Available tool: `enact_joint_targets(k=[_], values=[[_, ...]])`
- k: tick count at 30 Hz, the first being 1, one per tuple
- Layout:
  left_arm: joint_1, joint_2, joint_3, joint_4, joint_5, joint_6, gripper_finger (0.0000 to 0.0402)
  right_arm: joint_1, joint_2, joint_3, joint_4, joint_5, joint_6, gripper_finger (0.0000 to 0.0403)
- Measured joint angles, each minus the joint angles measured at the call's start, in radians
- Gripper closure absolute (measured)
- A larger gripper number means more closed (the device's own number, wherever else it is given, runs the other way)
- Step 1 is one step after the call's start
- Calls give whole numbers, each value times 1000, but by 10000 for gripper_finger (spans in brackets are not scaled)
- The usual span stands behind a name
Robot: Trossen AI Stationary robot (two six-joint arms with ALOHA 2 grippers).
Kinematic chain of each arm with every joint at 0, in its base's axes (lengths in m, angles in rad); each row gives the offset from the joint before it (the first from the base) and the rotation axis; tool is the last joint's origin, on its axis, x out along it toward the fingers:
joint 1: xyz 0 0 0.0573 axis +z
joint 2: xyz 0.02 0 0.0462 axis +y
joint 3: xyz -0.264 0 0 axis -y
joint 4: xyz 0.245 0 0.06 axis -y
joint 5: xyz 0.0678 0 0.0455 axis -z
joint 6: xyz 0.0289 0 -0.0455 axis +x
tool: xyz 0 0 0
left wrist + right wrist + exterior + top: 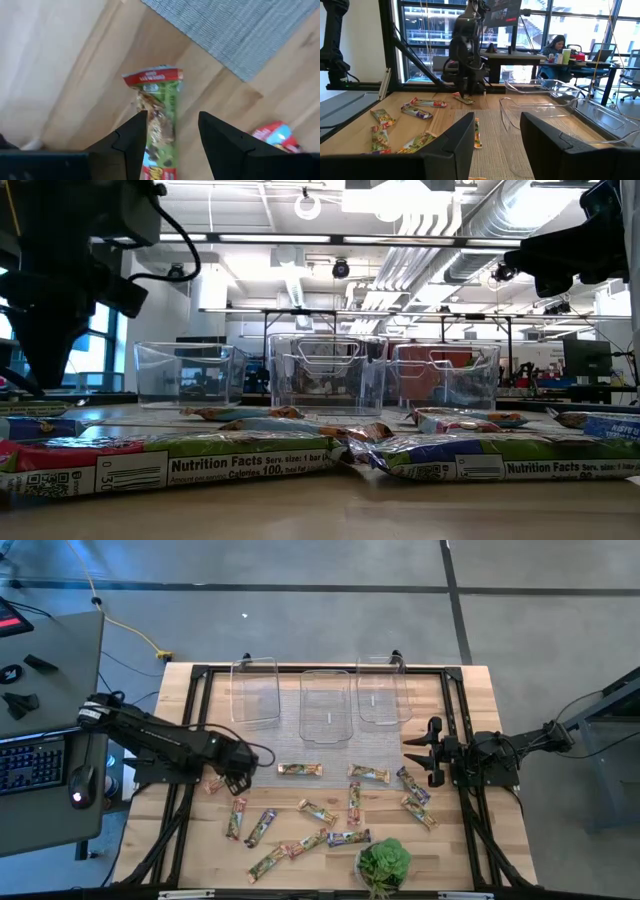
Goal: Pick and place Granola Bars by type
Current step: Put the red granola bar into the left transparent bin
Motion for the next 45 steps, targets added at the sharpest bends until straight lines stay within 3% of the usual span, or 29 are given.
enact_joint_targets(k=[8, 18, 24, 29, 35, 45], values=[[-6, -3, -81, 88, 43, -26, 213, 0, 0, 0, 0, 0, 0, 258], [-4, -1, -84, 72, -33, 24, 164, 0, 0, 0, 0, 0, 0, 258], [-5, -1, -22, -6, -1, 1, 163, 0, 0, 0, 0, 0, 0, 258], [-5, -3, 33, -77, -49, 26, 163, 0, 0, 0, 0, 0, 0, 258], [-5, -3, -34, -73, -38, 49, 163, 0, 0, 0, 0, 0, 0, 258], [-5, -6, -149, 92, -17, 46, 163, 0, 0, 0, 0, 0, 0, 258]])
